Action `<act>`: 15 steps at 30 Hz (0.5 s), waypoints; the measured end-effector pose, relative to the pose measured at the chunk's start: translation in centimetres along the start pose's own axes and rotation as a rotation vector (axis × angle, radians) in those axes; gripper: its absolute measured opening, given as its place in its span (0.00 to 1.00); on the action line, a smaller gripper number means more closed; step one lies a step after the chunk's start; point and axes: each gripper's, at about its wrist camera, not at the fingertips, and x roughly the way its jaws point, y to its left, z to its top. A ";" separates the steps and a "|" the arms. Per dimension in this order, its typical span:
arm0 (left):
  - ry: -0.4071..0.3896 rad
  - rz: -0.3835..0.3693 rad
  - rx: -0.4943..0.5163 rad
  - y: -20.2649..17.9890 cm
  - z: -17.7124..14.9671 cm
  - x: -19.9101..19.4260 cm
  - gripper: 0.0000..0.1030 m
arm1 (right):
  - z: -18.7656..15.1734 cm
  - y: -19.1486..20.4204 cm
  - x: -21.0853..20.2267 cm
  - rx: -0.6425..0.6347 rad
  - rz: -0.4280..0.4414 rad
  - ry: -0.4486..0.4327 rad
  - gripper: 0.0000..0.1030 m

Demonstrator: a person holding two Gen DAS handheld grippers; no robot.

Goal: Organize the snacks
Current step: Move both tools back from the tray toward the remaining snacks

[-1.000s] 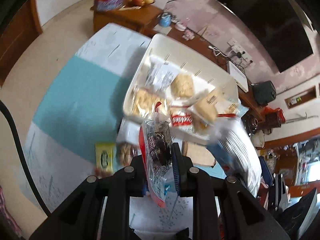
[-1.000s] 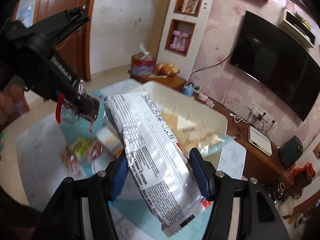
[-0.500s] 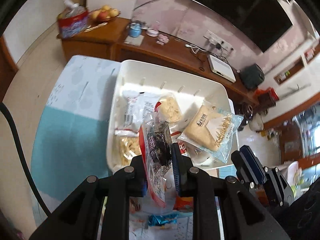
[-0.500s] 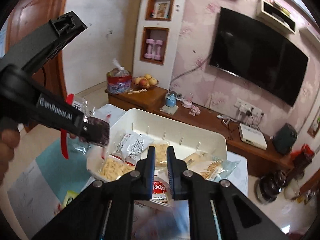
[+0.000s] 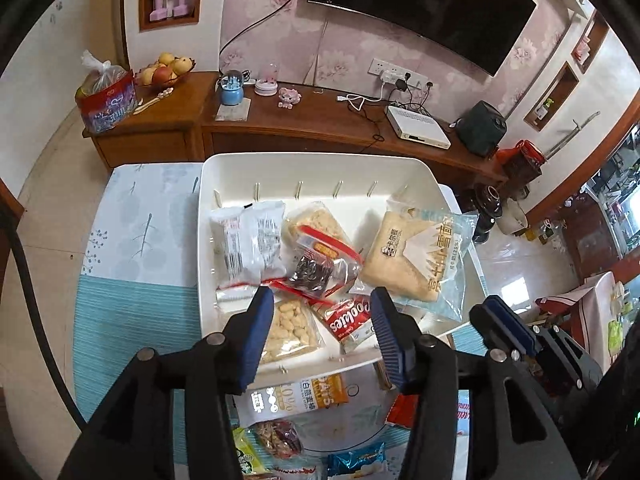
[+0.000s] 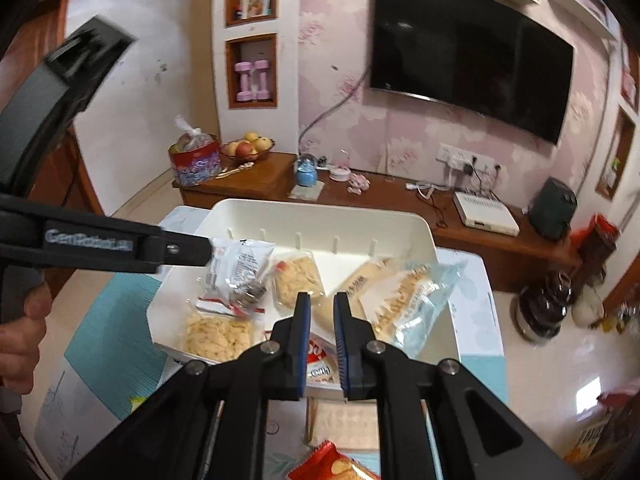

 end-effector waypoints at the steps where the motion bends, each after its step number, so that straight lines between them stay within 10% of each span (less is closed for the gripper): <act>1: 0.002 0.005 0.001 0.1 -0.2 -0.1 0.48 | -0.1 -0.3 0.0 0.009 -0.004 0.007 0.11; 15: 0.023 0.044 0.094 1.7 -5.4 -3.8 0.48 | -5.0 -4.9 -3.1 0.248 -0.076 0.138 0.23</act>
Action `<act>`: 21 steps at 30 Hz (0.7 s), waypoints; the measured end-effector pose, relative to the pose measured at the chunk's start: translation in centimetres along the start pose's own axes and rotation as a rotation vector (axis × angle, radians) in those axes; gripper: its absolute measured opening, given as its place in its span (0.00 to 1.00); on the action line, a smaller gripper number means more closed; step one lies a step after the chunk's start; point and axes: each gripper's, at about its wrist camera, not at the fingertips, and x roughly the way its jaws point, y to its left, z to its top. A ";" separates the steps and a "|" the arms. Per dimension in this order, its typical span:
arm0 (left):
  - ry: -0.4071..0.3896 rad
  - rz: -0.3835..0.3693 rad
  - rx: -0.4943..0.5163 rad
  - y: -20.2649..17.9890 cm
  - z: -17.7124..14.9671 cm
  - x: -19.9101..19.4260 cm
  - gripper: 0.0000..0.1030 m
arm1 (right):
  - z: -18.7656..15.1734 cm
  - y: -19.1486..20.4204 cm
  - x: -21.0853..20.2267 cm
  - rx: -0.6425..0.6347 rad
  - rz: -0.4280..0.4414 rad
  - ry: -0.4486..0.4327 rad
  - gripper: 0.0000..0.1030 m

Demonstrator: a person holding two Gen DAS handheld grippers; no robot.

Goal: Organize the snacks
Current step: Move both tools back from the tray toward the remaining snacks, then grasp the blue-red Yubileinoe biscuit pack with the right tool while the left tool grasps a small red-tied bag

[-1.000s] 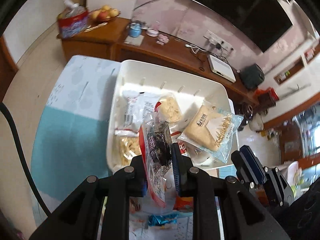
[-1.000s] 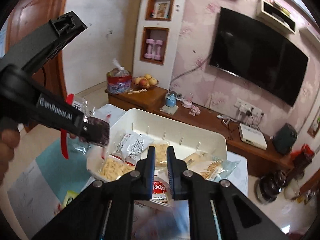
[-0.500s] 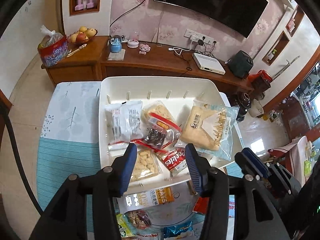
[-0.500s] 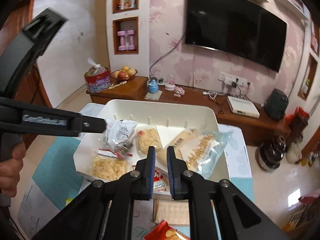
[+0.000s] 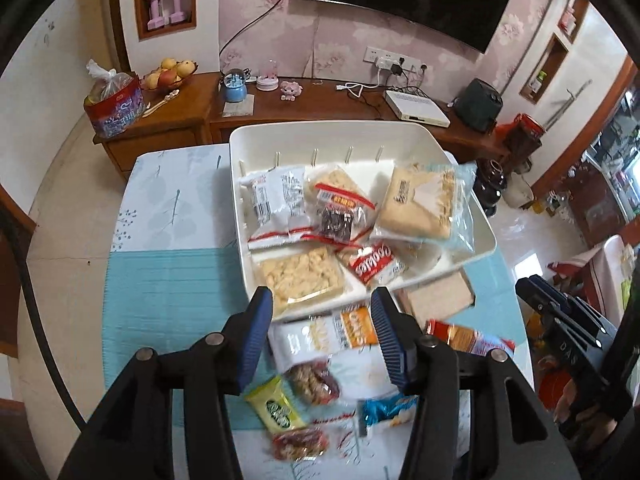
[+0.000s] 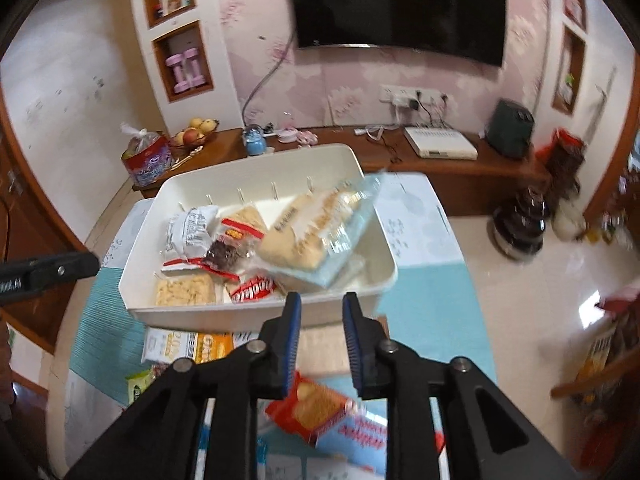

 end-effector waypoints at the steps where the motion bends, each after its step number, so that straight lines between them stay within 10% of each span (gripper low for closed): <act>1: 0.003 0.006 0.005 0.0 -0.3 -0.1 0.48 | -0.4 -0.3 -0.1 0.019 0.000 0.011 0.23; 13: 0.092 0.052 0.102 -0.5 -6.6 -1.3 0.56 | -5.8 -1.5 -0.7 0.100 0.002 0.133 0.27; 21: 0.163 0.093 0.227 -0.8 -10.6 -1.1 0.62 | -7.9 -1.6 -2.1 -0.131 0.010 0.095 0.53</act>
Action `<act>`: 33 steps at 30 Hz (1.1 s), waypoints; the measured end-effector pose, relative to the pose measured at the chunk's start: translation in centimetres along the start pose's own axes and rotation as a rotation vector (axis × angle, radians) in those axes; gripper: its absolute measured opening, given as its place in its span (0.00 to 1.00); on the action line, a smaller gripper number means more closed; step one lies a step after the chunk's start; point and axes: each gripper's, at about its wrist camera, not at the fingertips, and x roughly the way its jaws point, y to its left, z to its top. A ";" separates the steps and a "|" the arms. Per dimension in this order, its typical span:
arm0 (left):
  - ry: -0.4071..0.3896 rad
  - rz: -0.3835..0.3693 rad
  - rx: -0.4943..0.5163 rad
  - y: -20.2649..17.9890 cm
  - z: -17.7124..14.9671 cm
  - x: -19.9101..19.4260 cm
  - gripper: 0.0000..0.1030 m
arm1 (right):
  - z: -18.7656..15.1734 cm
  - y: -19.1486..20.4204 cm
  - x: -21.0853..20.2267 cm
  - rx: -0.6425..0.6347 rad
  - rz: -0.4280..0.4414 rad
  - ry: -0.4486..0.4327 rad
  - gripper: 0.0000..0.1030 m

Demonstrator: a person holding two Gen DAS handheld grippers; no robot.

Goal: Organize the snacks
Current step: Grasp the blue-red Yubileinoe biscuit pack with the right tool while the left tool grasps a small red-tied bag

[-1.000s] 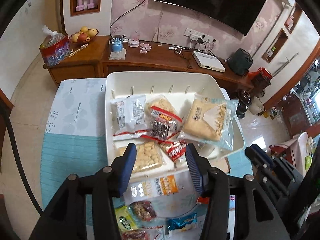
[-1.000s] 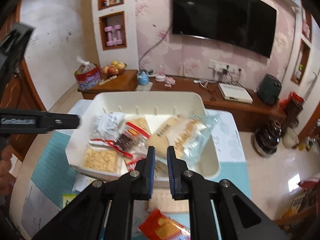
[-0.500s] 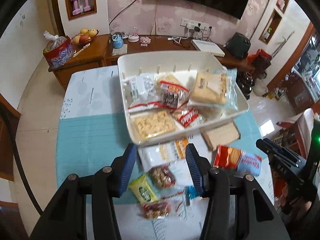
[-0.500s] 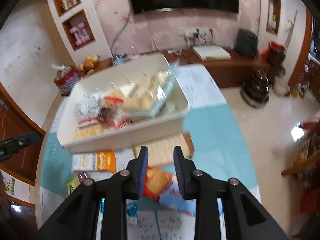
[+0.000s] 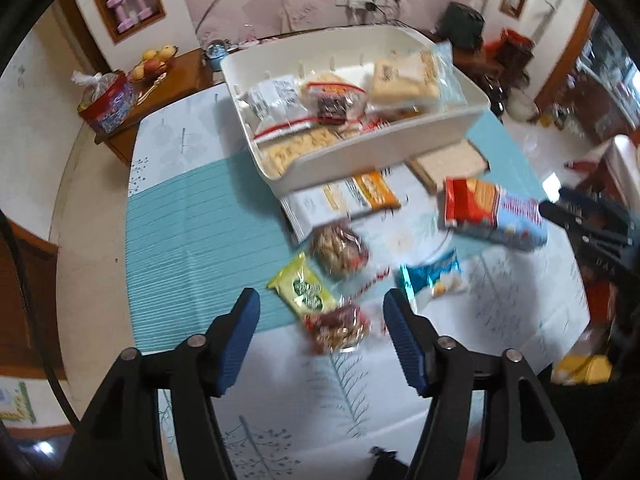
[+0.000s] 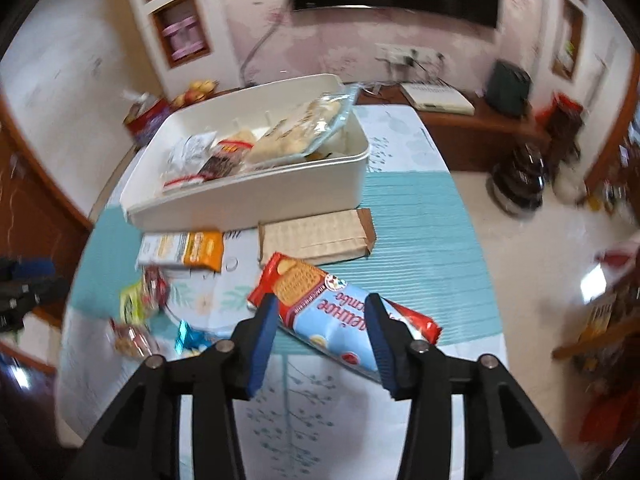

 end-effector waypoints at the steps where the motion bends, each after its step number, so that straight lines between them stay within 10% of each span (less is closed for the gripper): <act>1: 0.002 -0.001 0.020 -0.1 -0.2 0.1 0.62 | -0.3 0.1 0.0 -0.037 -0.005 -0.008 0.59; 11: -0.023 -0.057 0.269 -1.9 -2.2 1.8 0.66 | -2.0 0.2 3.4 -0.339 -0.033 -0.016 0.66; 33: 0.034 -0.121 0.524 -4.2 -3.4 8.7 0.66 | -1.9 1.2 8.2 -0.471 0.010 0.063 0.76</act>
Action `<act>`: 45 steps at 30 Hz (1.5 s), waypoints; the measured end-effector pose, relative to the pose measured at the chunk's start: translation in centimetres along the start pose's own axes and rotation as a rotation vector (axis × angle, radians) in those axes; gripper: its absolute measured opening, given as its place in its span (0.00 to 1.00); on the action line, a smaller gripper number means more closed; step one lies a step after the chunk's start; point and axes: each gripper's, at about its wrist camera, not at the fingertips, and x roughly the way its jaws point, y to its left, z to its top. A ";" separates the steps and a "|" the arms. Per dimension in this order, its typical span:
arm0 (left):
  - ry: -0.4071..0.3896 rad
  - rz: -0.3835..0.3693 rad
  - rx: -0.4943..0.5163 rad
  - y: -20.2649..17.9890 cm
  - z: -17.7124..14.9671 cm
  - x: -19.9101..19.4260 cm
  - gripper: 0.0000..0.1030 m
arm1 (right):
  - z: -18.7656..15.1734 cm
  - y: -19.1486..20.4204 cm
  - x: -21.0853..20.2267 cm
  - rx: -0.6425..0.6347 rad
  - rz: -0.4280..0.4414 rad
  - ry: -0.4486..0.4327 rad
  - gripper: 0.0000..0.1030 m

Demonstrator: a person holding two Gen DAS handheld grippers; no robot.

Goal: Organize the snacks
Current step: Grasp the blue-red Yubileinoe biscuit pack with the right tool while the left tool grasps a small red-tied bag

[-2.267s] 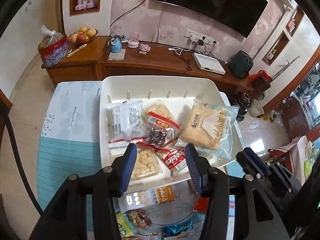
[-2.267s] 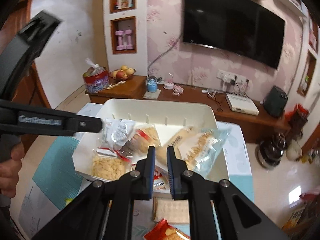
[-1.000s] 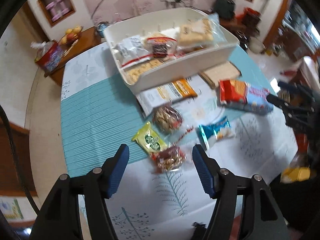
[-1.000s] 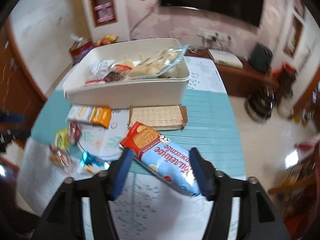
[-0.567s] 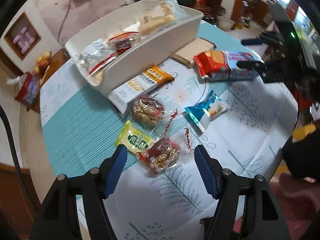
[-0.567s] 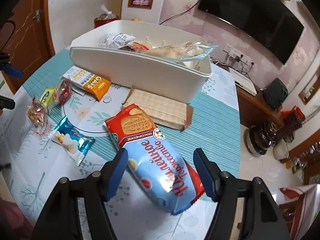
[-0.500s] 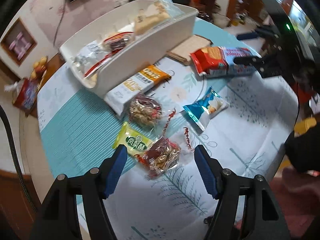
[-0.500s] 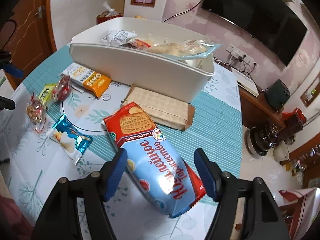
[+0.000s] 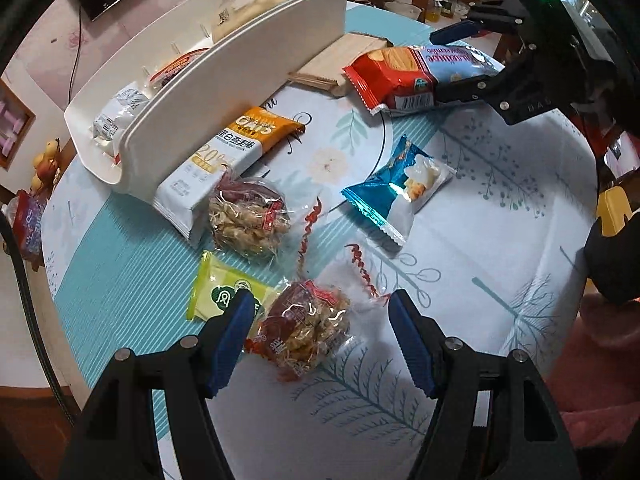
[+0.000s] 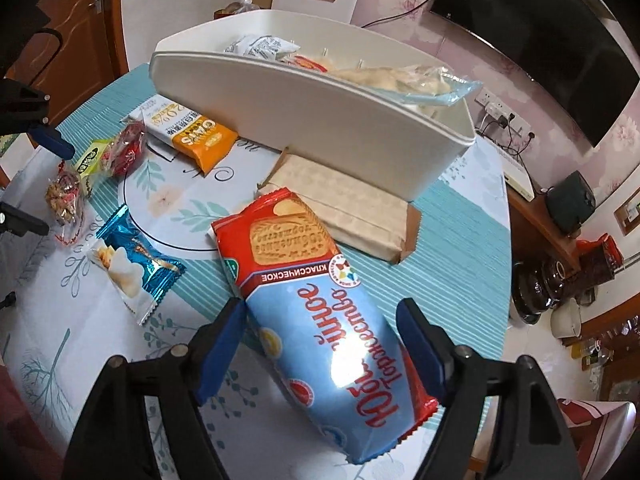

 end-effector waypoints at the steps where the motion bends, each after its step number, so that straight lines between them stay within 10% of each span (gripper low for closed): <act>1: 0.002 0.002 0.005 -0.1 -0.1 0.1 0.66 | 0.0 0.0 0.0 0.000 -0.003 0.001 0.76; 23: -0.043 0.023 -0.002 -0.7 -2.4 0.3 0.41 | 0.2 1.9 -1.0 0.178 -0.051 0.057 0.59; 45: -0.151 0.015 -0.290 -0.7 -2.8 -4.8 0.33 | 0.5 3.7 -6.1 0.271 0.165 0.056 0.51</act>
